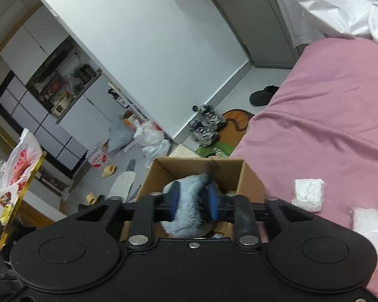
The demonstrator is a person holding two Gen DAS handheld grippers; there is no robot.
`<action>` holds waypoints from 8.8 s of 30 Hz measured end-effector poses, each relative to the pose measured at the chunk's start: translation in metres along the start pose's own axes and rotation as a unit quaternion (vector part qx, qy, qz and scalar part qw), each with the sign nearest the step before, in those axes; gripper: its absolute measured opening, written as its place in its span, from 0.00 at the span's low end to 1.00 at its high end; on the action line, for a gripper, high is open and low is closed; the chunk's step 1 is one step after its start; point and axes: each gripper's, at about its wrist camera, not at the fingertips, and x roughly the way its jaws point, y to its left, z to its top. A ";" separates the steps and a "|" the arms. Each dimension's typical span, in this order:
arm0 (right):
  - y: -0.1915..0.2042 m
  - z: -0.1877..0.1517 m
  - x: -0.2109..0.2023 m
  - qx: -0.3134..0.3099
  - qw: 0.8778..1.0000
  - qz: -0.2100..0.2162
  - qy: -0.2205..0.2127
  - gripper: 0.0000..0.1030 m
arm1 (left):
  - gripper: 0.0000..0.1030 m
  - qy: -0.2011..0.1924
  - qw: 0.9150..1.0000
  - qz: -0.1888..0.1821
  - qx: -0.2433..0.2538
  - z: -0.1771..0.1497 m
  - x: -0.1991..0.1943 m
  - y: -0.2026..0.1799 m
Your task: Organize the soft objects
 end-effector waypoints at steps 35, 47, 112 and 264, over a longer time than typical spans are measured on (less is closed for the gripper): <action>0.003 0.003 -0.092 -0.041 0.999 -0.026 0.012 0.96 | 0.90 -0.029 0.997 0.053 0.042 -0.013 -0.066 -0.040; -0.052 0.009 -0.130 0.035 0.998 -0.044 -0.014 1.00 | 0.90 -0.035 0.997 0.034 0.055 -0.022 -0.070 -0.087; -0.206 -0.034 -0.024 0.349 0.932 -0.066 0.065 0.30 | 0.76 0.048 0.996 0.064 0.035 -0.041 0.162 -0.200; 0.042 -0.037 -0.159 -0.039 0.986 -0.162 -0.009 1.00 | 0.99 -0.036 0.998 -0.013 0.042 -0.025 -0.147 -0.006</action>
